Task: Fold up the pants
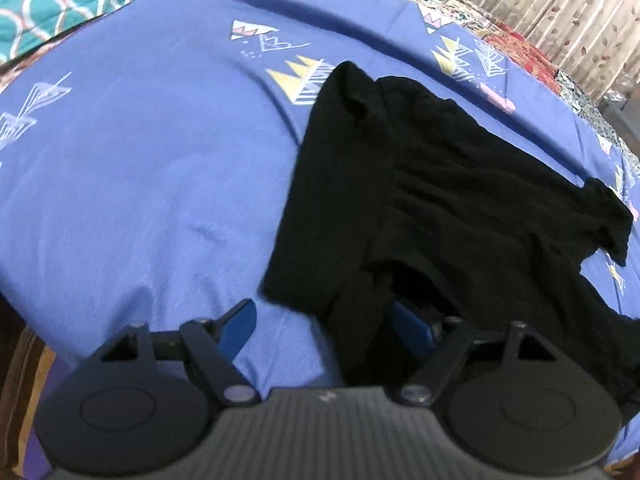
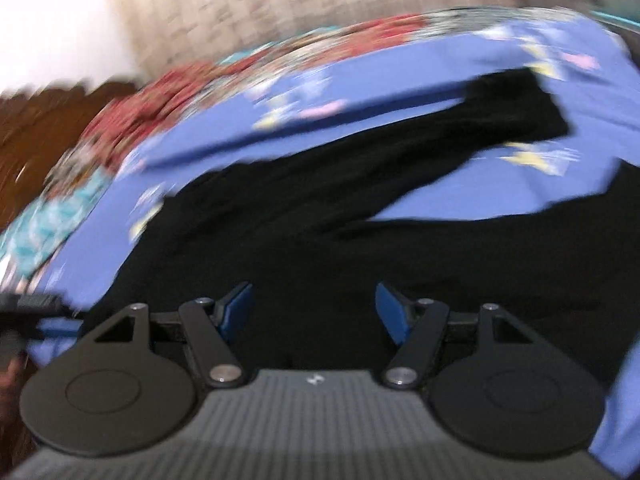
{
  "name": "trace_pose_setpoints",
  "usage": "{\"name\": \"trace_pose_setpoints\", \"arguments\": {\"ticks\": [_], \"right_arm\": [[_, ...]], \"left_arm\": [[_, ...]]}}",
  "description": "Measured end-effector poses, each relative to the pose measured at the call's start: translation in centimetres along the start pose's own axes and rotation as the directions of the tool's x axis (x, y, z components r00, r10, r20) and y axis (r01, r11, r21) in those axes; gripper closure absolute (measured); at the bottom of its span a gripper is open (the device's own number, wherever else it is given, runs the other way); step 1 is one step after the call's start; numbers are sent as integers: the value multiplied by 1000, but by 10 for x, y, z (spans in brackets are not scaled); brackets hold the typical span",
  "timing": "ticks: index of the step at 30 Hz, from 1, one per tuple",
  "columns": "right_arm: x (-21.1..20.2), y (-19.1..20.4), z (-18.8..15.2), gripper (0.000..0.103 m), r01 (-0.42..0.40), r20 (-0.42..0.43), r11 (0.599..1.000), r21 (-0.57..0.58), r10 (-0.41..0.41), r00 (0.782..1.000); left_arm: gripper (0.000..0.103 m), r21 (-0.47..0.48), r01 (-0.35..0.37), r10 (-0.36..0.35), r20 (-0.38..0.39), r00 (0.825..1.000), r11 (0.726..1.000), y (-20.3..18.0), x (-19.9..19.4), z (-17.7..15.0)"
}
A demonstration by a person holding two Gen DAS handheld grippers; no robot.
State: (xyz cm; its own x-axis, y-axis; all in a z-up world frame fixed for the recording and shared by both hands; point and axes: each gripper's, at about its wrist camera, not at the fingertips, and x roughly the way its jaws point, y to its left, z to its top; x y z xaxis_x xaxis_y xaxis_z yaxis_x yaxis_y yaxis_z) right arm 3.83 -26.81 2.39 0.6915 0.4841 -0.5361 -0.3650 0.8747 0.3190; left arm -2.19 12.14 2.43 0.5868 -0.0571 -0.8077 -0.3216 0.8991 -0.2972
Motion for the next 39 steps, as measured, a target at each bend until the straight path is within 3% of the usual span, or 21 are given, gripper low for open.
{"name": "trace_pose_setpoints", "arguments": {"ticks": [3, 6, 9, 11, 12, 14, 17, 18, 19, 20, 23, 26, 30, 39], "right_arm": [[18, 32, 3, 34, -108, -60, 988, -109, 101, 993], [37, 68, 2, 34, -193, -118, 953, -235, 169, 978], [54, 92, -6, 34, -273, -194, 910, -313, 220, 956], [65, 104, -11, 34, -317, -244, 886, -339, 242, 939], [70, 109, -13, 34, -329, -264, 874, -357, 243, 933], [84, 119, -17, 35, -333, -302, 859, -389, 222, 927], [104, 128, -17, 53, -347, -357, 844, -408, 202, 912], [109, 131, -14, 65, -349, -365, 842, -412, 199, 909], [112, 135, -11, 70, -353, -369, 838, -415, 199, 908], [114, 138, -11, 74, -355, -369, 835, -421, 201, 908], [120, 155, -6, 74, -358, -345, 822, -442, 212, 914], [129, 168, -8, 74, -377, -361, 814, -442, 223, 905], [132, 168, -23, 67, -362, -365, 807, -467, 197, 910], [119, 169, -27, 63, -351, -335, 796, -493, 199, 921]], "left_arm": [[29, -44, 43, -43, -10, 999, 998, 13, -1, -2], [22, -99, 109, -112, -32, 993, 989, 21, 2, 7], [27, -122, 127, -132, -39, 990, 984, 23, 13, 18], [41, -113, 97, -101, -30, 994, 989, 18, 20, 21], [53, -93, 69, -71, -23, 997, 993, 15, 22, 21], [62, -39, 42, -41, 3, 999, 998, 9, 22, 20], [72, 61, -22, 18, 75, 997, 998, -1, 10, 15], [79, 85, -44, 35, 105, 994, 995, -2, 3, 14], [91, 98, -64, 51, 136, 989, 993, -2, -5, 15], [91, 107, -72, 54, 160, 986, 992, -1, -13, 16], [91, 105, -60, 39, 191, 981, 993, 9, -33, 22], [90, 121, -86, 65, 170, 983, 989, 12, -25, 24], [89, 136, -116, 96, 147, 984, 984, 10, -15, 17], [89, 174, -149, 121, 160, 980, 973, 4, -15, 12]]}}
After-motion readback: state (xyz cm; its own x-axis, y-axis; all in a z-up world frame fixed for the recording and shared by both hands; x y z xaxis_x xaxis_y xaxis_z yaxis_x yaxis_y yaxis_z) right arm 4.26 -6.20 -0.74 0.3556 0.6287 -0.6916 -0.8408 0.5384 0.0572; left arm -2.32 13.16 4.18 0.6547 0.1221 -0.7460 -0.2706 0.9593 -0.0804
